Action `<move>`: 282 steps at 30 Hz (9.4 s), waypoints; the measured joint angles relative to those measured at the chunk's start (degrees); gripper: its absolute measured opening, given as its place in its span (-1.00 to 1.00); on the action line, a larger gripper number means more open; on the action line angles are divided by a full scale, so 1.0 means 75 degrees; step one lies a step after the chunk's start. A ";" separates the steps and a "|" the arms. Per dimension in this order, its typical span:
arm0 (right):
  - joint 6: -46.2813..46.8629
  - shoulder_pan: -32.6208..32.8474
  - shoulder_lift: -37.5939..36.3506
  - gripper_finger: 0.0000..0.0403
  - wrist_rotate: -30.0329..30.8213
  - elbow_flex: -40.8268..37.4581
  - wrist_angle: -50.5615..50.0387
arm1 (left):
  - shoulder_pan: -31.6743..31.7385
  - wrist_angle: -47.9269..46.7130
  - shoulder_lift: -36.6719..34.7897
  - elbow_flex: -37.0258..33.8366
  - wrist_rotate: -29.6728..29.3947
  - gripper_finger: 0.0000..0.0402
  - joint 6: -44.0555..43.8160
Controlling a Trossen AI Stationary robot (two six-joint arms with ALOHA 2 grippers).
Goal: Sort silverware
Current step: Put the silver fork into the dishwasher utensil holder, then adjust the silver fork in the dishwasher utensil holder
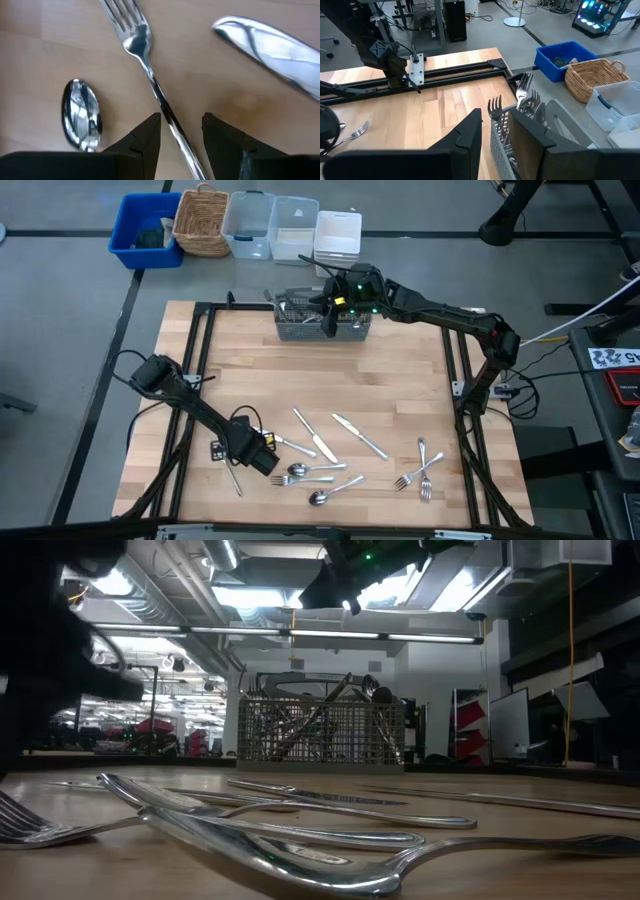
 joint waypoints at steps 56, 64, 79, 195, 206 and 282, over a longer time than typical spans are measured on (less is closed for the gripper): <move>-0.0026 -0.0453 -0.0714 -0.52 0.0079 0.0006 -0.0009 | 0.0401 0.0262 -0.3553 -0.0964 -0.5886 -0.98 0.1354; -0.0026 -0.0858 -0.1289 -0.52 0.0079 0.0006 -0.0007 | 0.2159 0.0831 -0.4334 -0.0955 -0.9127 -0.99 0.4314; -0.0485 -0.0970 -0.1422 -0.52 0.0082 0.0003 -0.0039 | 0.6570 0.8309 -0.4197 -0.0944 -0.6887 -0.97 1.5062; -0.2028 -0.0950 -0.2136 -0.52 0.1233 0.0000 -0.1237 | 0.7950 1.0657 -0.1930 -0.1799 -0.3005 -0.24 1.9233; -0.2028 -0.0950 -0.2136 -0.52 0.1233 0.0000 -0.1348 | 0.7944 1.1722 -0.1930 -0.1789 -0.3008 -0.24 1.9025; 0.4841 -0.0647 0.1824 -0.52 0.2268 -0.0361 0.0594 | 0.7824 0.3337 -0.8889 -0.1611 -0.1980 -0.24 1.7140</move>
